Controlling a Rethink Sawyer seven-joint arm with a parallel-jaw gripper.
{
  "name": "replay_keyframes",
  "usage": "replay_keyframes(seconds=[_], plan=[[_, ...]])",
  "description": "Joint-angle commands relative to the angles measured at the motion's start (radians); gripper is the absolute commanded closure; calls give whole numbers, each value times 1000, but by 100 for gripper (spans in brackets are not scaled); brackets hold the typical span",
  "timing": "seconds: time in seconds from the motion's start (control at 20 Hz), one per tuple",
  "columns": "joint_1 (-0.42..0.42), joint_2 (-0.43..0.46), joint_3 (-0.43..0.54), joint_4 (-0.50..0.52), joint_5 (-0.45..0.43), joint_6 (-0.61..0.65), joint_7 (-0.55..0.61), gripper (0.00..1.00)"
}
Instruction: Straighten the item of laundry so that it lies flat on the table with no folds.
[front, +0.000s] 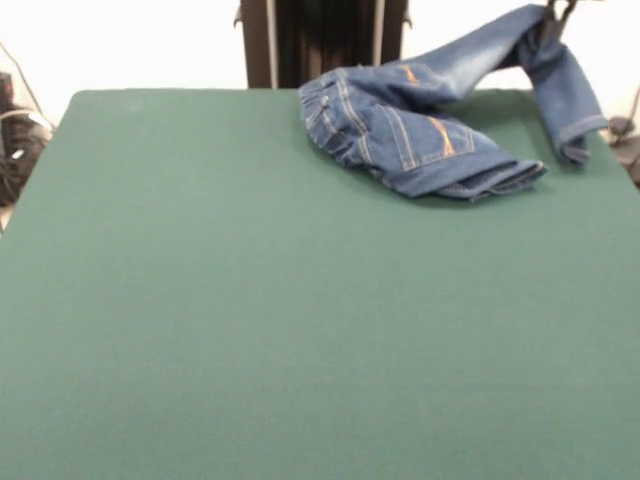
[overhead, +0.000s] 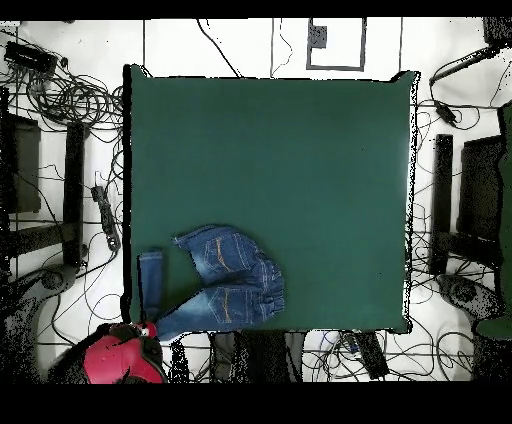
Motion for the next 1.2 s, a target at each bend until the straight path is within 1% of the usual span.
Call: replay_keyframes(seconds=[0.05, 0.25, 0.55, 0.65, 0.75, 0.85, 1.0, 1.1, 1.2], plan=[[-2, 13, 27, -168, -27, 122, 23, 100], [-24, 25, 71, -172, -43, 109, 48, 100], [-5, 63, 96, -167, -20, 68, 108, 100], [-11, 74, 113, -147, -19, 31, 117, 100], [-37, 92, 141, -126, -32, -16, 105, 100], [-74, 114, 166, -97, -58, -84, 92, 100], [-166, 172, 217, -41, -136, -243, 81, 100], [-193, 207, 212, -24, -184, -308, 89, 100], [-203, 236, 193, -13, -230, -358, 101, 100]])
